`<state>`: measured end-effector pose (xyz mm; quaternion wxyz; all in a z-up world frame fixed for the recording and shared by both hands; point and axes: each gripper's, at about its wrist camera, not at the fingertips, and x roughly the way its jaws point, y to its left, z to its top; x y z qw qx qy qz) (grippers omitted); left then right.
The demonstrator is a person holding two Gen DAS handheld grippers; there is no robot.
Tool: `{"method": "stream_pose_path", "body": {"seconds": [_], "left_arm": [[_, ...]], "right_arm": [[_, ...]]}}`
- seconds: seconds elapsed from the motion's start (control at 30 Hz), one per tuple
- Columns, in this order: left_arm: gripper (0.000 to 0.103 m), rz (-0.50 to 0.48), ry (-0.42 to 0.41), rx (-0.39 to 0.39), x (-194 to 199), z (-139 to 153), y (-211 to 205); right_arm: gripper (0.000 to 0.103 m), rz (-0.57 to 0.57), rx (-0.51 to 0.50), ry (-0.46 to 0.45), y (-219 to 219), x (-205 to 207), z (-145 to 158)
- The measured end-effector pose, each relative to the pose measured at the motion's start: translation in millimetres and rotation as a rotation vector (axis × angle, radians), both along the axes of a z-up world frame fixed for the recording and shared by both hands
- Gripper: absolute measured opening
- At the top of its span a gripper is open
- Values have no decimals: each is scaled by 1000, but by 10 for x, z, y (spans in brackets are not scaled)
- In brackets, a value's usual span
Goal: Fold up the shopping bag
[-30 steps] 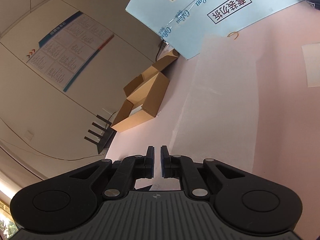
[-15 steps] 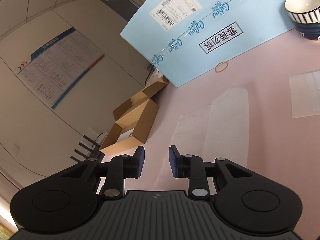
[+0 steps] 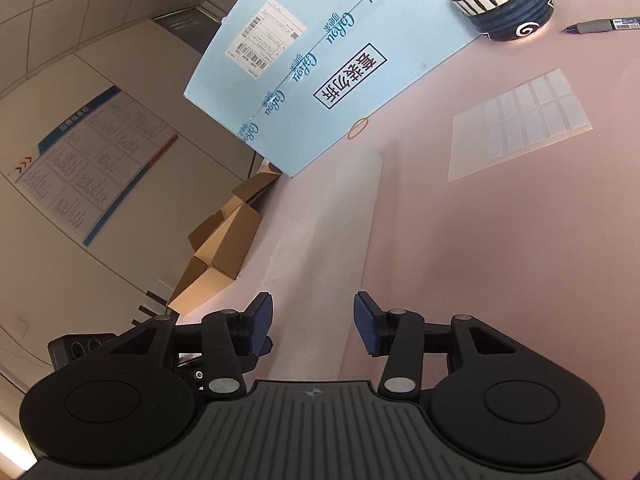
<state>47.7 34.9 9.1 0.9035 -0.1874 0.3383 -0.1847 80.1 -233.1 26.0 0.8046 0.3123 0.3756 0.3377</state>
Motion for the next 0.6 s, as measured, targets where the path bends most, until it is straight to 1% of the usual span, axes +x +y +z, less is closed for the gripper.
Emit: {"method": "stream_pose_path", "body": {"seconds": [0.07,0.13,0.33,0.5,0.6], "left_arm": [[62,8,21,12,60,-17,-8],[63,13,40,-3,118,-8,2],[63,20,83,-36,240,1,14],[62,12,141,-120,403,-29,58],[62,26,200,-192,513,-45,140]], "right_arm": [[47,-11,11,13,-45,26,-48],[48,-25,7,30,-75,50,-104],[48,-21,68,5,-149,42,-171],[49,-22,90,-4,-174,28,-180],[49,-22,118,-5,-208,24,-202]]}}
